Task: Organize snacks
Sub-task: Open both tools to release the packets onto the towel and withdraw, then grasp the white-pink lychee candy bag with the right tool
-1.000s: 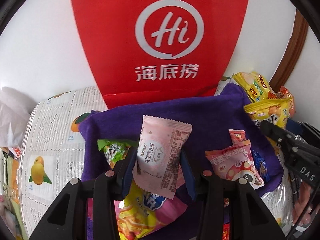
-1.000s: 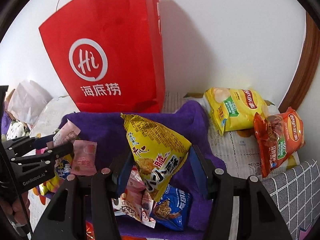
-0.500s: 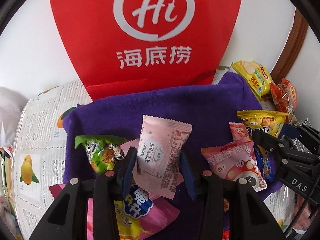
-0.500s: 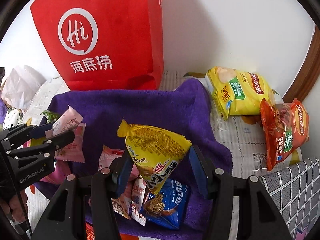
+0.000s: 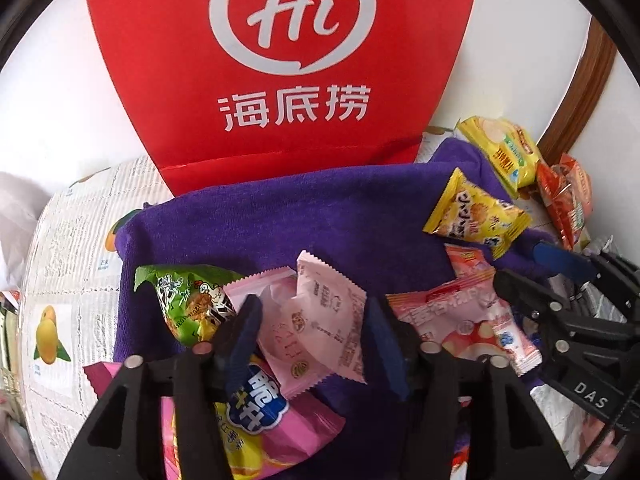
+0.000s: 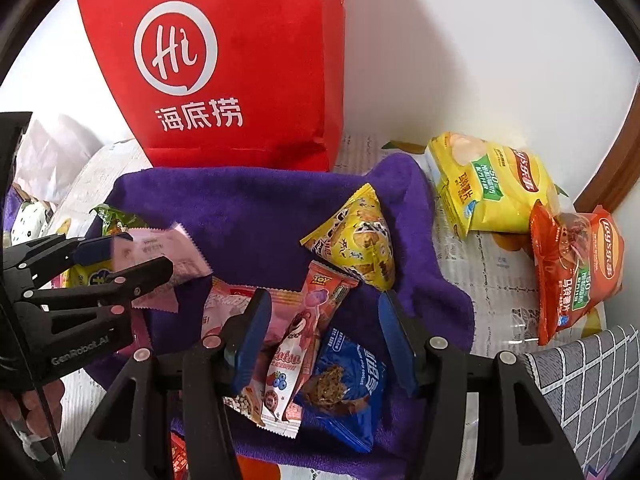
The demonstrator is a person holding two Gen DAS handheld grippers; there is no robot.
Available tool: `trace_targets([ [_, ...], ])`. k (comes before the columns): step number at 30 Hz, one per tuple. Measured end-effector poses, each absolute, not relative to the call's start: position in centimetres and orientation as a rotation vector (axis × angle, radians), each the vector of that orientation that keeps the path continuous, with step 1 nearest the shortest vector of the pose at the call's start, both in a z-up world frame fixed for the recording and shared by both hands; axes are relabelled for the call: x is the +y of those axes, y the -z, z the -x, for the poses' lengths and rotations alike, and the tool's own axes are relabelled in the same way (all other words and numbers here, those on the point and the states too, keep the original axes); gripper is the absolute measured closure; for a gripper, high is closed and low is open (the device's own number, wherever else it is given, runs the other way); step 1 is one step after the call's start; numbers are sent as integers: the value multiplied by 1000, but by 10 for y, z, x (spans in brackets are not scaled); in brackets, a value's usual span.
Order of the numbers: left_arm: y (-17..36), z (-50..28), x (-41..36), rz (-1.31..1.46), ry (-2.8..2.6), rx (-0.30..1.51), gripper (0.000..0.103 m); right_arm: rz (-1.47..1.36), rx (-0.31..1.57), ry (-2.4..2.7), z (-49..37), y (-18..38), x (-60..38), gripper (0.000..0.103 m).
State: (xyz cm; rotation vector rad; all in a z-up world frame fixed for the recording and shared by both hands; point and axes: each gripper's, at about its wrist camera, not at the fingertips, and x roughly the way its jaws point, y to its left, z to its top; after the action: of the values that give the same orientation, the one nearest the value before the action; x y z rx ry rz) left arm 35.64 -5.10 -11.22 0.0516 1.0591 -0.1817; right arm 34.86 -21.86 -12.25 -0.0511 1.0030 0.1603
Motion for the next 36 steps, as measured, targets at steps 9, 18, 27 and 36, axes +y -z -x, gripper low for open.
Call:
trace_targets([
  [9, 86, -335, -40, -61, 169, 1023, 43, -73, 886, -166, -314, 87, -231, 48],
  [18, 58, -284, -24, -54, 138, 976, 43, -124, 866, -92, -253, 68, -246, 48],
  [27, 49, -226, -10, -68, 144, 971, 43, -61, 909, -125, -174, 86, -218, 48],
  [36, 61, -193, 11, -47, 146, 994, 43, -40, 975, -200, -140, 127, -174, 42],
])
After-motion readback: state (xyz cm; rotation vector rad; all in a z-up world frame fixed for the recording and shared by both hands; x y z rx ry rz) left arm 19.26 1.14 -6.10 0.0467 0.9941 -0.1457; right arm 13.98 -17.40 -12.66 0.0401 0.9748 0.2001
